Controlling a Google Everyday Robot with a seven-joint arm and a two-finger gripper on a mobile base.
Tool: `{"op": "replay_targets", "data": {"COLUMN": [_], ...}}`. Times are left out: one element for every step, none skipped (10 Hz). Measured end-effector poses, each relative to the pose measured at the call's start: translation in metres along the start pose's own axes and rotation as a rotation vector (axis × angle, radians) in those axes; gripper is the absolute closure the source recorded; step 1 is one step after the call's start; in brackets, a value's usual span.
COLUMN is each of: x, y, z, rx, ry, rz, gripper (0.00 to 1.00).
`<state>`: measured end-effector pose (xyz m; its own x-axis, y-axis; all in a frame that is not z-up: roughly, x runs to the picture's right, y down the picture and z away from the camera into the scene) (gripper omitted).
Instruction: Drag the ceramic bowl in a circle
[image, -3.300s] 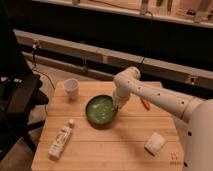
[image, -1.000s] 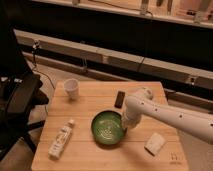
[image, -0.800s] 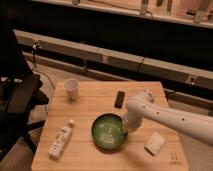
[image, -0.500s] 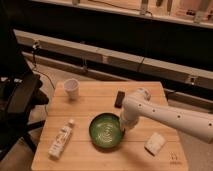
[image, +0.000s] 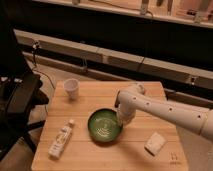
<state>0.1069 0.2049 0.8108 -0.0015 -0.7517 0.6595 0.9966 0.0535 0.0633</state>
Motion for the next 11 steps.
{"op": "replay_targets", "data": {"x": [-0.002, 0.003, 0.011, 0.023, 0.03, 0.033, 0.031, 0.024, 0.018, 0.016, 0.021], "y": [-0.005, -0.012, -0.016, -0.022, -0.025, -0.03, -0.033, -0.036, -0.036, -0.034, -0.033], "z": [-0.001, -0.002, -0.002, -0.003, -0.003, -0.003, -0.003, -0.004, -0.004, -0.005, -0.007], "rx": [0.0, 0.002, 0.001, 0.0, -0.004, -0.005, -0.008, -0.01, -0.009, -0.008, -0.005], "ry": [0.001, 0.005, 0.003, 0.003, 0.002, 0.003, 0.001, 0.002, 0.003, 0.005, 0.01], "rz": [-0.005, -0.013, -0.025, -0.04, -0.049, -0.058, -0.069, -0.074, -0.079, -0.084, -0.091], "gripper": [0.86, 0.86, 0.86, 0.86, 0.86, 0.86, 0.86, 0.86, 0.86, 0.86, 0.86]}}
